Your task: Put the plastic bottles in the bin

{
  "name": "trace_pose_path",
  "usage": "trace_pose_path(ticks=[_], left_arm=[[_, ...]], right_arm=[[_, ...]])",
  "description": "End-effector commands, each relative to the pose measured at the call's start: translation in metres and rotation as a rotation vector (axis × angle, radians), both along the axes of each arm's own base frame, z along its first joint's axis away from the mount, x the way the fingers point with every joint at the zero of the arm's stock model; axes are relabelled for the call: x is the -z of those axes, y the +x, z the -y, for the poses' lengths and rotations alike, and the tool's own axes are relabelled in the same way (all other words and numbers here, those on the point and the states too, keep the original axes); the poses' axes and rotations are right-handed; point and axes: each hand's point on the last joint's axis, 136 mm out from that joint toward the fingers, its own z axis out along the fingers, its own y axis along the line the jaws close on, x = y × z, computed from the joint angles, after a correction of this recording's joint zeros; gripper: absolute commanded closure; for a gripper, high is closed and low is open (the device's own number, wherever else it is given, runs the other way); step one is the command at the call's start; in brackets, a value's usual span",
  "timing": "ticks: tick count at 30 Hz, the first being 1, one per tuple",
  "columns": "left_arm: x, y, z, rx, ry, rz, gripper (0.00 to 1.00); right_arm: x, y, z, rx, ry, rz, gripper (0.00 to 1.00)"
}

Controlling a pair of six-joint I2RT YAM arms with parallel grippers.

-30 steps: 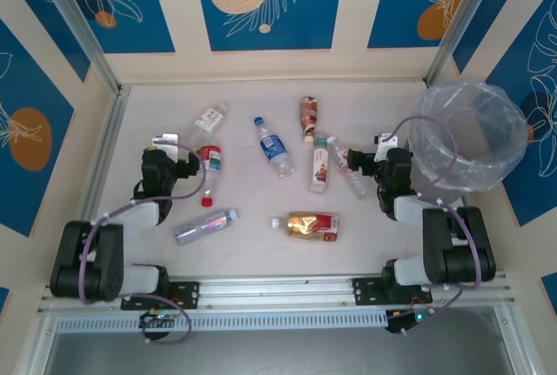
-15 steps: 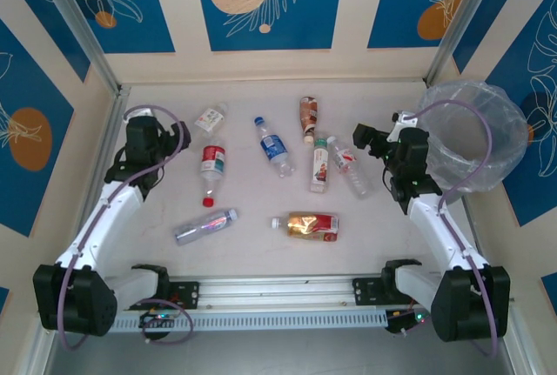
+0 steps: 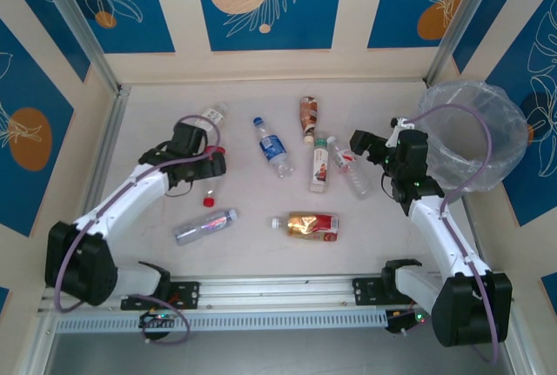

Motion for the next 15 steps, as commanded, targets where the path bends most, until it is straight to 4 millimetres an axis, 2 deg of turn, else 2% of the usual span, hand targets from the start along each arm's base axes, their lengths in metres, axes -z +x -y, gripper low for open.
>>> trace_pose_path(ticks=[1,5,9,15], left_arm=[[0.005,0.009,0.016,0.028,0.008,-0.023,0.01],[0.019,0.017,0.034,0.071,0.042,-0.058,0.01],[0.039,0.024,0.033,0.053,0.133,-0.091,0.01],[0.06,0.039,0.044,0.068,0.128,-0.113,0.01]], right_arm=[[-0.019,0.003,-0.01,-0.034,0.029,0.033,0.01],[-0.014,0.001,-0.012,-0.028,0.033,0.016,0.01],[-0.011,-0.002,-0.013,-0.013,0.035,-0.012,0.0],[-0.006,-0.01,-0.01,0.012,0.012,-0.046,0.0]])
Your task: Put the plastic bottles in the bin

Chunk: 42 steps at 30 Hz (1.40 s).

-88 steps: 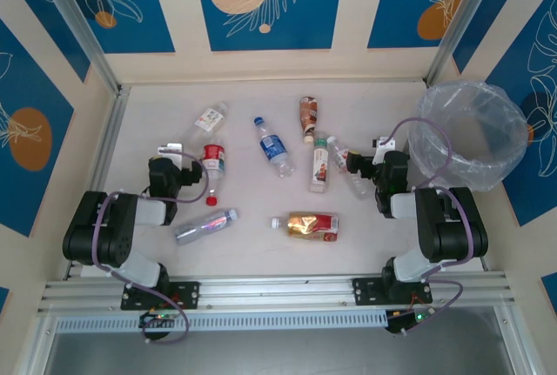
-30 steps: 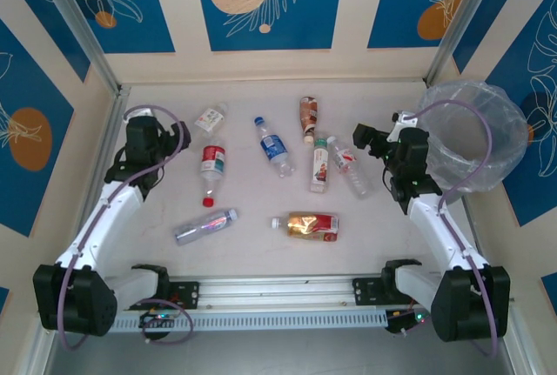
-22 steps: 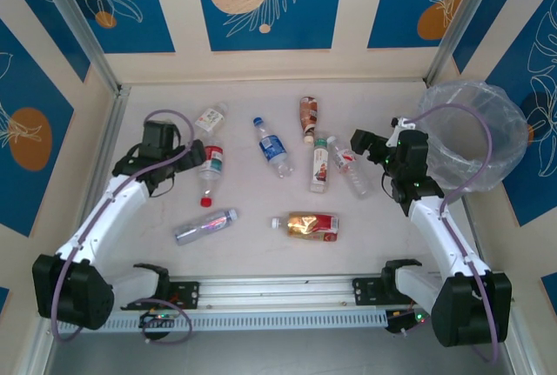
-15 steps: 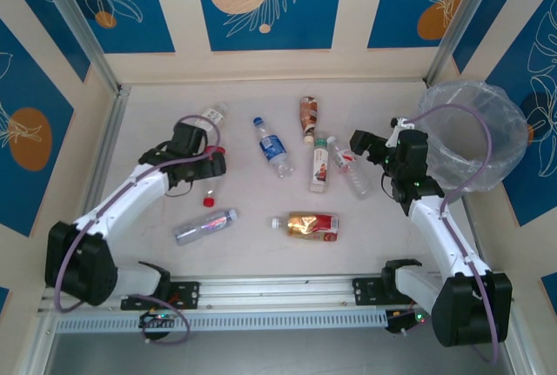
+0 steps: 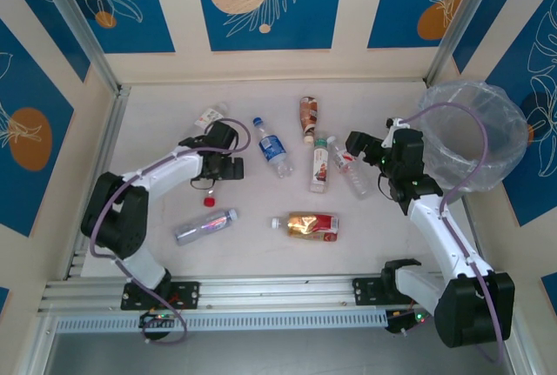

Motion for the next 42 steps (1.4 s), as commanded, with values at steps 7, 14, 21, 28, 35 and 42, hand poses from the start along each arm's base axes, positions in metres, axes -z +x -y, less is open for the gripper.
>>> trace_pose_path(ticks=[7,14,21,28,35,42], left_arm=[[0.019,0.019,0.001,-0.011,0.062,-0.004,0.0],[0.028,0.025,0.007,0.004,0.042,-0.006,0.07],[0.038,0.025,0.007,0.007,0.055,-0.026,0.2],[0.036,0.026,0.015,0.073,0.055,0.01,0.29],[0.036,0.029,0.026,0.138,0.053,0.048,0.39],[0.015,0.033,0.041,0.206,0.012,0.133,0.43]], right_arm=[[-0.003,-0.007,0.003,0.038,0.0,-0.033,0.01],[-0.003,-0.008,0.004,0.045,-0.016,-0.044,0.01],[0.002,-0.013,0.005,0.05,-0.03,-0.059,0.01],[0.005,-0.015,-0.001,0.022,-0.018,-0.085,0.01],[0.002,-0.018,-0.005,0.016,0.012,-0.106,0.0],[-0.003,-0.012,-0.02,-0.009,0.116,-0.146,0.01]])
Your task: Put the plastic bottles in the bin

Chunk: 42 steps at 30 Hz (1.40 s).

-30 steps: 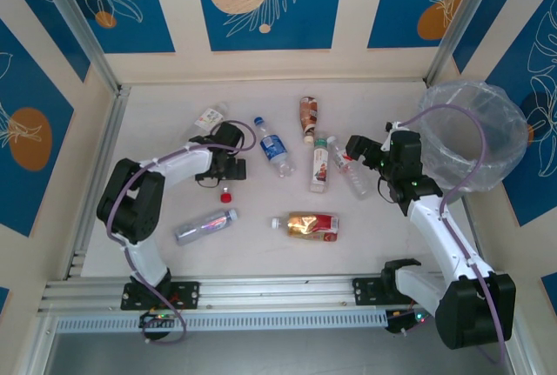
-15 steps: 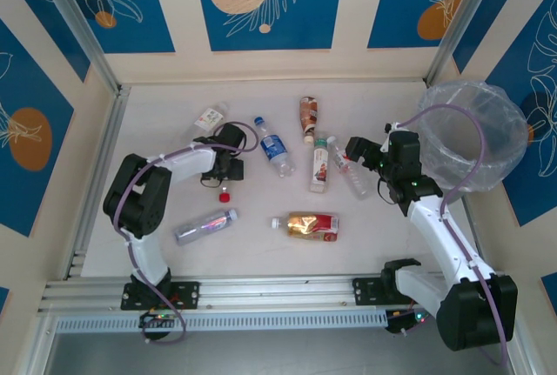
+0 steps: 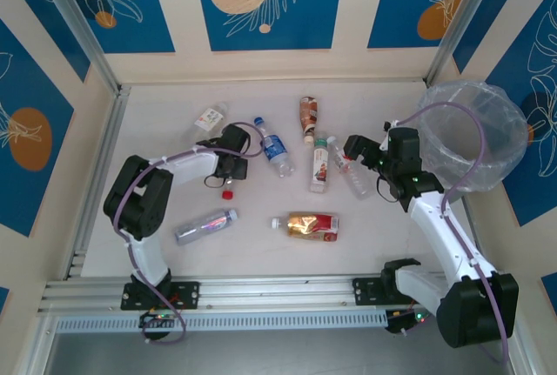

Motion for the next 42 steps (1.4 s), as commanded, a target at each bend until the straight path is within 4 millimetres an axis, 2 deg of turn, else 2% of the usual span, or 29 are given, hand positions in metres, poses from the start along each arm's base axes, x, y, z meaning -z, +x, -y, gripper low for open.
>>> trace_pose_path(ticks=[1,5,9,12,16,21,26,29,34,41,42], left_arm=[[-0.023,0.001,0.015,0.074,-0.045,0.077,0.43],[-0.043,-0.001,0.026,0.132,-0.096,0.14,0.43],[-0.07,-0.005,0.044,0.21,-0.171,0.217,0.43],[-0.095,-0.011,0.066,0.3,-0.244,0.28,0.43],[-0.121,-0.021,0.095,0.398,-0.325,0.334,0.43],[-0.149,-0.042,0.138,0.545,-0.45,0.364,0.43],[-0.171,-0.061,0.171,0.665,-0.549,0.376,0.43],[-0.18,-0.07,0.185,0.724,-0.597,0.376,0.43],[-0.192,-0.082,0.203,0.803,-0.674,0.373,0.43],[-0.196,-0.092,0.217,0.866,-0.669,0.38,0.43],[-0.196,-0.093,0.22,0.877,-0.668,0.383,0.43]], right_arm=[[-0.013,0.002,-0.016,-0.027,0.101,-0.009,0.01],[-0.021,0.002,-0.031,-0.069,0.203,-0.007,0.01],[-0.035,0.0,-0.06,-0.184,0.353,-0.028,0.01],[-0.046,-0.001,-0.084,-0.296,0.444,-0.074,0.01],[-0.063,0.002,-0.103,-0.388,0.51,-0.052,0.0],[-0.083,0.006,-0.122,-0.465,0.578,-0.011,0.01],[-0.092,0.004,-0.134,-0.509,0.564,0.012,0.01],[-0.092,0.007,-0.134,-0.485,0.544,0.022,0.01],[-0.087,0.012,-0.134,-0.443,0.498,0.022,0.01],[-0.087,0.019,-0.141,-0.446,0.484,0.013,0.01],[-0.085,0.021,-0.141,-0.434,0.478,0.005,0.06]])
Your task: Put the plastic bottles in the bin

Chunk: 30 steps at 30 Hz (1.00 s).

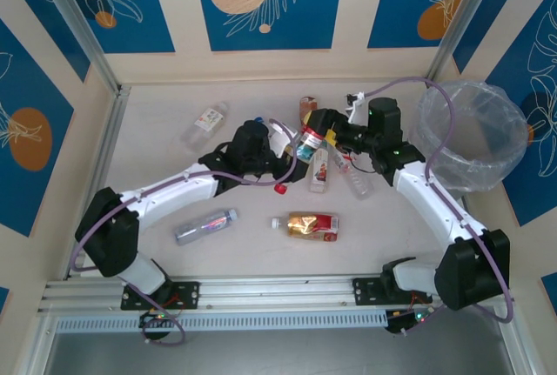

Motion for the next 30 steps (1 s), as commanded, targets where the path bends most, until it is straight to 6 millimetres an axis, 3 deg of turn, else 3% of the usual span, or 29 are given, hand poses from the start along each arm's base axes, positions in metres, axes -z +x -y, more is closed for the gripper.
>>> trace_pose_path(ticks=[1,10,16,22,24,30], left_arm=[[-0.014,-0.005,0.016,0.072,-0.029,0.051,0.43],[-0.012,0.001,0.021,0.052,-0.011,0.05,0.43],[-0.014,-0.001,0.023,0.056,-0.023,0.035,0.37],[-0.015,-0.01,0.023,0.107,-0.04,0.045,0.14],[-0.016,-0.015,0.023,0.127,-0.044,0.051,0.01],[-0.031,-0.014,0.005,0.075,-0.103,0.11,0.01]], right_arm=[[-0.004,0.007,0.0,0.023,-0.028,0.004,0.09],[-0.007,0.003,0.004,0.02,-0.067,0.039,0.41],[-0.007,-0.003,0.009,0.025,-0.094,0.068,0.47],[-0.015,-0.002,0.014,0.042,-0.084,0.095,0.49],[-0.018,0.0,0.017,0.052,-0.075,0.099,0.49],[-0.031,0.01,0.033,0.106,-0.103,0.145,0.49]])
